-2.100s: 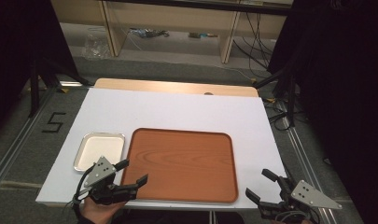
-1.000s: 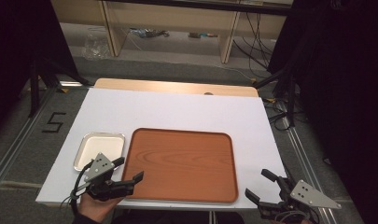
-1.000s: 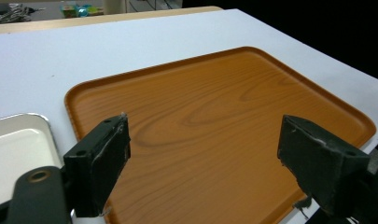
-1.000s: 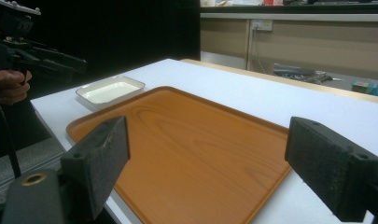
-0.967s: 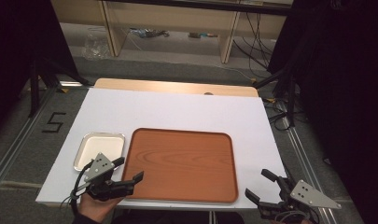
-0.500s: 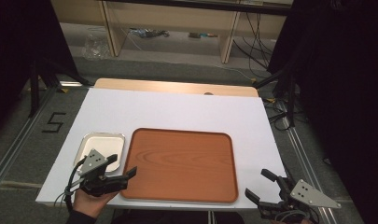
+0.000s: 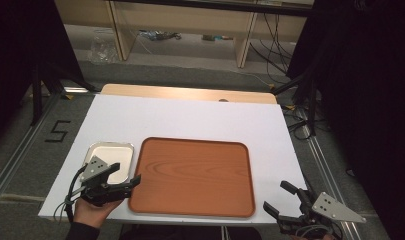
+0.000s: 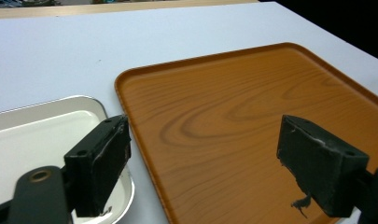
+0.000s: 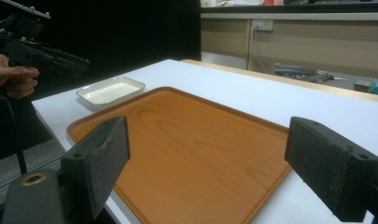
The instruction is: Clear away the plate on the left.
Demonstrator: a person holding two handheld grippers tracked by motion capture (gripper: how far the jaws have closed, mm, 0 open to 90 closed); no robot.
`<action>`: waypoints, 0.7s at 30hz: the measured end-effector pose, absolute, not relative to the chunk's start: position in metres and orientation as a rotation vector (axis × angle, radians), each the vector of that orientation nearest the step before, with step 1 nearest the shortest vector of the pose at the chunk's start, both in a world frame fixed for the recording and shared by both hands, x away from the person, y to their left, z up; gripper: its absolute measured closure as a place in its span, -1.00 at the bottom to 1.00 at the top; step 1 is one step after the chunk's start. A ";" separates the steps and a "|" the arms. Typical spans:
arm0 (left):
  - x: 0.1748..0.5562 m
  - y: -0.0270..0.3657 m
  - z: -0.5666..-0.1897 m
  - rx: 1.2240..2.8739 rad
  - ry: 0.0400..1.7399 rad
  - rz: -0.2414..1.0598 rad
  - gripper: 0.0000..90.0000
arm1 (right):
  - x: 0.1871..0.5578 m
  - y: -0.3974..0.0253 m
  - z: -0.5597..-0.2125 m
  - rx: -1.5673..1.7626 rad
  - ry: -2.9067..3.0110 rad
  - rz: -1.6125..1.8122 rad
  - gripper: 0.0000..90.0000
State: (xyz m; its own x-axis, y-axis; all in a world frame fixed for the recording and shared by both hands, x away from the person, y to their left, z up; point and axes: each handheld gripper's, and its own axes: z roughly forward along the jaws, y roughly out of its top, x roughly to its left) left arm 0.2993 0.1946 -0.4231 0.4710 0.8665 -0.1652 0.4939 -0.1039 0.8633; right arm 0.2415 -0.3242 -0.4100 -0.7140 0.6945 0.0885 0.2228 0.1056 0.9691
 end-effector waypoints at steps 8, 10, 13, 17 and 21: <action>0.306 0.207 -0.425 1.754 1.215 0.508 -0.61 | 0.242 -0.325 -0.410 0.892 2.002 1.645 -0.67; 0.307 0.210 -0.426 1.748 1.241 0.508 -0.61 | 0.243 -0.325 -0.410 0.886 2.008 1.652 -0.67; 0.308 0.218 -0.426 1.729 1.266 0.512 -0.61 | 0.244 -0.324 -0.411 0.888 2.007 1.652 -0.67; 0.310 0.226 -0.427 1.715 1.294 0.511 -0.60 | 0.245 -0.325 -0.411 0.894 2.008 1.650 -0.67; 0.312 0.232 -0.428 1.708 1.308 0.515 -0.60 | 0.244 -0.323 -0.411 0.889 1.997 1.657 -0.67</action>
State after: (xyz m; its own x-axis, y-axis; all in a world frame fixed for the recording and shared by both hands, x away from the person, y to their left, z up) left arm 0.3122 0.2319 -0.4281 0.3543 0.9163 -0.1864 0.5432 -0.0394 0.8387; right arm 0.2439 -0.3231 -0.4109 -0.7200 0.6877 0.0935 0.2186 0.0968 0.9710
